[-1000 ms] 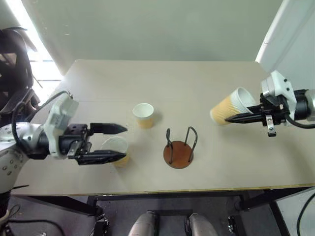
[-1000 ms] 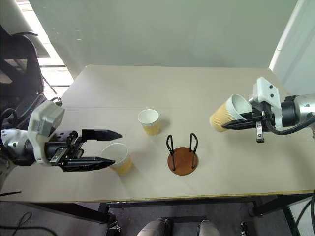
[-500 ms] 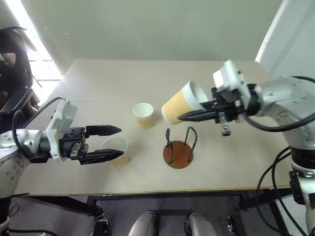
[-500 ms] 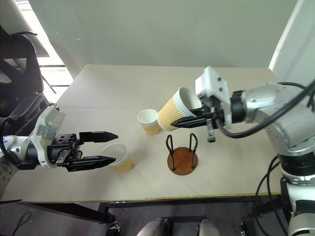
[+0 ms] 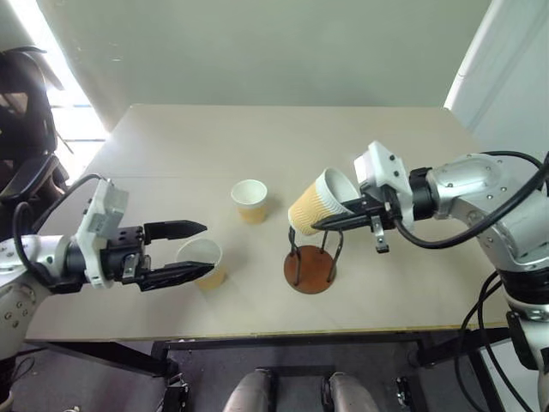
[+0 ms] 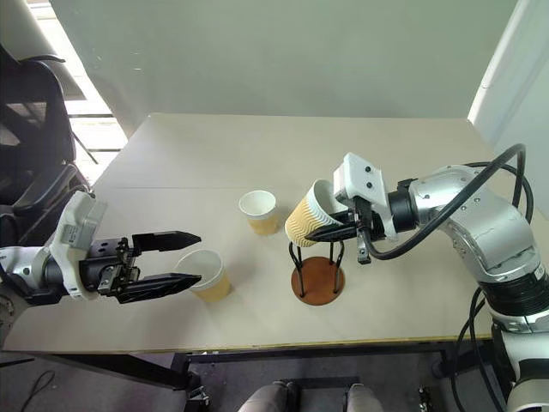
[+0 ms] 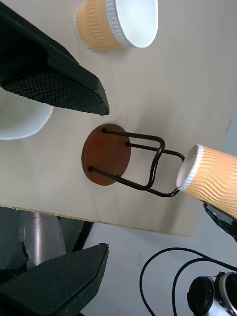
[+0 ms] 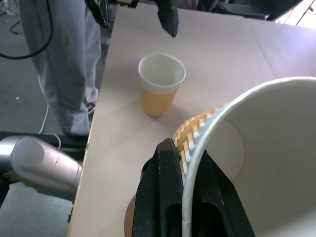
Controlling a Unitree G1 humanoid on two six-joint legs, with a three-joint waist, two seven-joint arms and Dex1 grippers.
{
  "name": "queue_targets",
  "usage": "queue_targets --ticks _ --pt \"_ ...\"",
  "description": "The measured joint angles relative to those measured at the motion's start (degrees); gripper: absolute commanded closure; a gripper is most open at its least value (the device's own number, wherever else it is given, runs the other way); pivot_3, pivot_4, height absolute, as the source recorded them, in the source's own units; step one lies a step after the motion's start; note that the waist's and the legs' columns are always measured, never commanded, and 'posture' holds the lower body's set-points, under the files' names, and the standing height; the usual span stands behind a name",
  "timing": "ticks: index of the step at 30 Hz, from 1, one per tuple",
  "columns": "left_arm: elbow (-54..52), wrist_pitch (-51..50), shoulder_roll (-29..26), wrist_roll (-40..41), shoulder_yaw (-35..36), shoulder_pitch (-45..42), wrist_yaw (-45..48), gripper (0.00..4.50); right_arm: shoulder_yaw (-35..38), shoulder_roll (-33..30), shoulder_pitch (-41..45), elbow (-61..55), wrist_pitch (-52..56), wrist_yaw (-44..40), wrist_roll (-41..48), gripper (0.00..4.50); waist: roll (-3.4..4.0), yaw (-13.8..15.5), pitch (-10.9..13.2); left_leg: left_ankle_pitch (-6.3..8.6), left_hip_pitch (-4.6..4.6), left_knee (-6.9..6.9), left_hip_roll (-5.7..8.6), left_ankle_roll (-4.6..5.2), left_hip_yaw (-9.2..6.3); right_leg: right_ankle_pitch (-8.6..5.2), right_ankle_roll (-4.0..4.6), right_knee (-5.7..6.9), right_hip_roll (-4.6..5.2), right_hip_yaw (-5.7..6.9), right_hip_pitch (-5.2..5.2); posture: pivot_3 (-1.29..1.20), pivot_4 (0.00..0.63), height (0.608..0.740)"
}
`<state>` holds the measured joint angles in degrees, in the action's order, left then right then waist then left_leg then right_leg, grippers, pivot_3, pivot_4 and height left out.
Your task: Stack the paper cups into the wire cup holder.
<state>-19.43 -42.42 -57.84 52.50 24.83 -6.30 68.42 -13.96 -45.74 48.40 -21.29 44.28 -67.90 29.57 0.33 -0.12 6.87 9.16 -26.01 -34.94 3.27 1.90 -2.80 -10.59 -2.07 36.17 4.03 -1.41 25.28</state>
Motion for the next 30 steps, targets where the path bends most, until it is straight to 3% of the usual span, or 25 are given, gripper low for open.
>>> queue_targets --ticks 30 --pt "-1.44 -0.07 0.00 1.44 1.56 1.36 -2.30 0.00 -4.01 -0.59 -3.22 0.05 -3.54 -1.48 -6.37 4.48 0.00 -0.02 0.00 0.00 0.01 0.00 0.00 -0.01 0.00 0.02 0.03 0.01 0.00 0.00 0.00 0.00 0.150 0.740"
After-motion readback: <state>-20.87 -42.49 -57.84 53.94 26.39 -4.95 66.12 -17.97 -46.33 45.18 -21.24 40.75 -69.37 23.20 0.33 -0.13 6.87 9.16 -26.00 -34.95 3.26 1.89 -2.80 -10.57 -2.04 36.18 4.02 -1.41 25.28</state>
